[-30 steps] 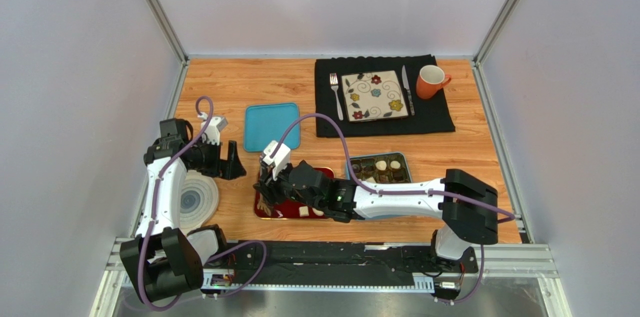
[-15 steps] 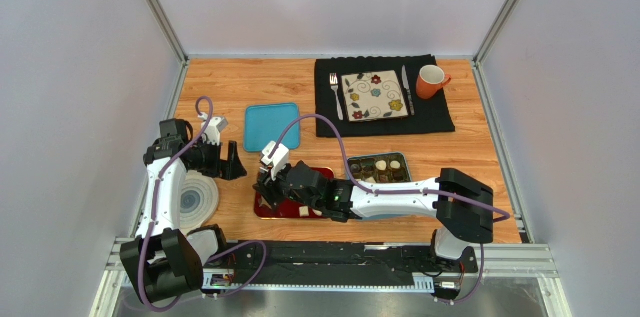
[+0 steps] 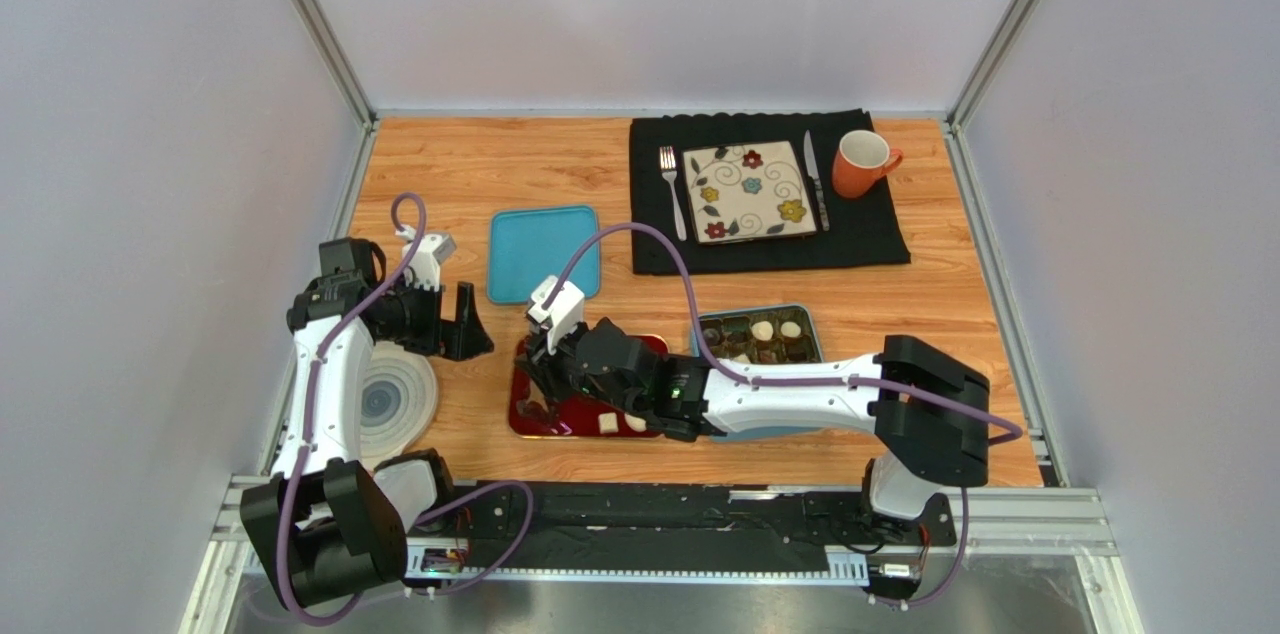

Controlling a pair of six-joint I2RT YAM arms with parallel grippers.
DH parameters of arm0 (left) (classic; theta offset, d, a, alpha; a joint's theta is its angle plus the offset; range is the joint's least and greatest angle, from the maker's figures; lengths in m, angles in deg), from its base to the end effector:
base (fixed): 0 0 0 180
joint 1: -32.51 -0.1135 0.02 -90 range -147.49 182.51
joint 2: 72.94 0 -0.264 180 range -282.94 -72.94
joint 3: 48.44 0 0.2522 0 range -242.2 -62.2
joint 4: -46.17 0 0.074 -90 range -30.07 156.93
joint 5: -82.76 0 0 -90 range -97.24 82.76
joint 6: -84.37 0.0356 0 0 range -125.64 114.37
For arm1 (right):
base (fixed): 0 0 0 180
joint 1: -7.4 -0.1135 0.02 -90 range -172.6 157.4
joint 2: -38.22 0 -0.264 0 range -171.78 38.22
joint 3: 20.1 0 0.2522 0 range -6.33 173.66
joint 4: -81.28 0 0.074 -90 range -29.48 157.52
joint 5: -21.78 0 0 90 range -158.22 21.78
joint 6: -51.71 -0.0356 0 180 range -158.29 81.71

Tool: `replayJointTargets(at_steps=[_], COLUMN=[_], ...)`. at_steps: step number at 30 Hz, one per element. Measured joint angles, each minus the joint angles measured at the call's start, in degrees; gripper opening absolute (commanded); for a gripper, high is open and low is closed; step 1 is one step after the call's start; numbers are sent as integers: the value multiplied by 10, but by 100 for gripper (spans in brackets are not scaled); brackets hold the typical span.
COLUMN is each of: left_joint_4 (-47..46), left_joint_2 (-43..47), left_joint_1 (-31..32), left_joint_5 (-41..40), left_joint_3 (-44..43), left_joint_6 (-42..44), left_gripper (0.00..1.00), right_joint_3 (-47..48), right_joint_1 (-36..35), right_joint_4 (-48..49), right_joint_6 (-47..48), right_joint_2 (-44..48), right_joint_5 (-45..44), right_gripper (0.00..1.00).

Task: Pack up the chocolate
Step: Pick up the fake chocolate from the plate, then place the fake chocolate in the packing box.

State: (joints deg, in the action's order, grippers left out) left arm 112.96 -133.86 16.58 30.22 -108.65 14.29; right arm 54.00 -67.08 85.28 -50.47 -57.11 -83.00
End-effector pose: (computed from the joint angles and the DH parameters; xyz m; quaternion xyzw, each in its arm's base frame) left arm 0.1819 0.0294 0.2466 0.0949 0.9261 -0.2428 0.2727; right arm 0.1113 0.3668 0.2529 -0.3477 0.7227 0.3284 0.4990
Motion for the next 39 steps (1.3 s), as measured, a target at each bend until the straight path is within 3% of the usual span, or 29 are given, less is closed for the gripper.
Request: replayJointTargets(at_steps=[6, 22, 31, 39], left_joint_4=[0, 2, 3, 3], left_joint_2=[1, 1, 1, 1], left_joint_1=[0, -1, -2, -2], left_joint_5=[0, 5, 18, 26], left_joint_3=[0, 0, 0, 0], left_joint_6=[0, 0, 0, 0], left_gripper=[99, 99, 99, 99], right_joint_3=[-15, -83, -163, -196], right_joint_1=[18, 106, 110, 110], right_joint_4=[-31, -142, -269, -333], right_joint_6=[13, 50, 39, 2], right_joint_2=[51, 349, 485, 542], right_joint_5=[-15, -89, -145, -158], right_gripper=[14, 12, 12, 15])
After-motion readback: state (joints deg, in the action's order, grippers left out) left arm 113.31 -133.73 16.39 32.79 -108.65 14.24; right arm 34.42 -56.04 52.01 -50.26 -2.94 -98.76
